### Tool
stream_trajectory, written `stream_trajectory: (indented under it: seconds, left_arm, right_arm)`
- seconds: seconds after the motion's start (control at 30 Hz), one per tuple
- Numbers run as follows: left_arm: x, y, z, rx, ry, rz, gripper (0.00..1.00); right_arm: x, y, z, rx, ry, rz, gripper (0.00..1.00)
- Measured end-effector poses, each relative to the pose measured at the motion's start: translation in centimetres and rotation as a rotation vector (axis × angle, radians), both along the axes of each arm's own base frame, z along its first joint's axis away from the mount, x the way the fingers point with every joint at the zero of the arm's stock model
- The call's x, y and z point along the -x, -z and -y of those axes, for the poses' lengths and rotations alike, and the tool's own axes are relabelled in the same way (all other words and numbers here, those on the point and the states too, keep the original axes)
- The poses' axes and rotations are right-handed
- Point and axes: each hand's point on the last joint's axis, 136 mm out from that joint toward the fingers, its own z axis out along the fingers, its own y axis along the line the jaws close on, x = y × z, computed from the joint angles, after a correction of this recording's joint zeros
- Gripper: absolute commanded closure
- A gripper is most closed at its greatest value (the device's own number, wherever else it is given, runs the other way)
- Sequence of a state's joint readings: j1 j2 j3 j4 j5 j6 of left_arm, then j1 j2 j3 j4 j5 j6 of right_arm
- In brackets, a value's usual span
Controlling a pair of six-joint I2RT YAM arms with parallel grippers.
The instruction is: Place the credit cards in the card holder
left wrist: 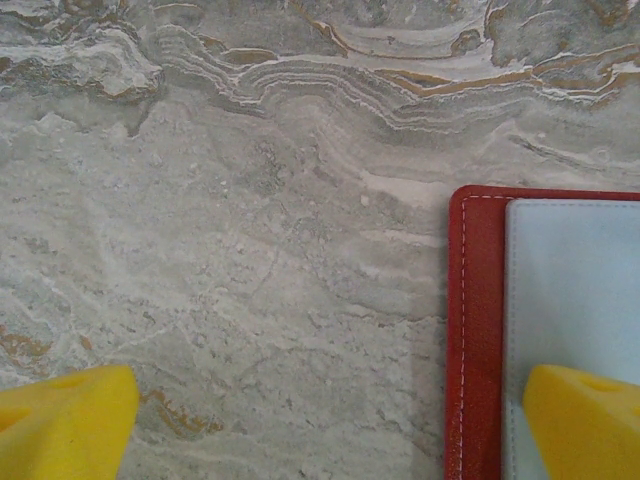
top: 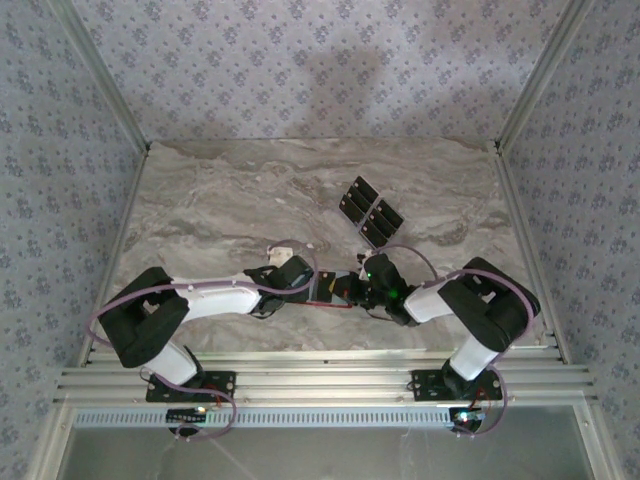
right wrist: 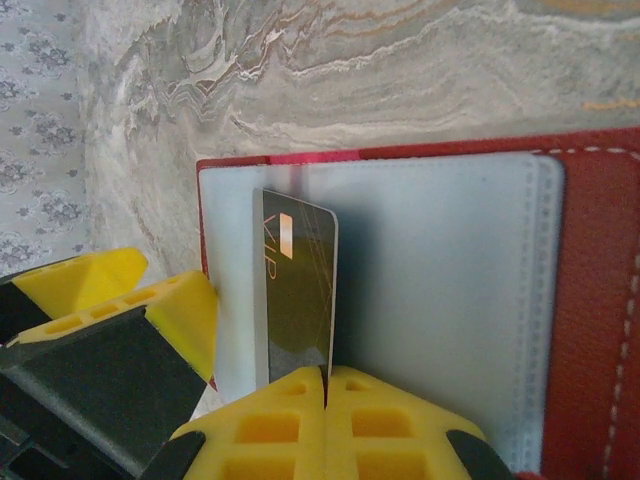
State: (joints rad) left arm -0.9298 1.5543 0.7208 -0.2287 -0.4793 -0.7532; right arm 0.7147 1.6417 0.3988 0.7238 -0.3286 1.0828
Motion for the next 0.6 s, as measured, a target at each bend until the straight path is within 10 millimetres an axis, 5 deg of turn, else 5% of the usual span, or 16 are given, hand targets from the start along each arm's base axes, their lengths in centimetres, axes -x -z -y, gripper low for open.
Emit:
stream_trajectory:
  seconds: [0.43,0.6]
  left_arm:
    - [0.0,0.0,-0.1,-0.004,-0.002,0.006,0.00]
    - [0.1,-0.2,-0.4,-0.013,-0.005,0.007,0.00]
  right_arm:
    - [-0.8,-0.1,-2.8,-0.039,-0.072,-0.023,1.00]
    - [-1.0,-0.6,-3.4,-0.041,-0.095,-0.030,0.66]
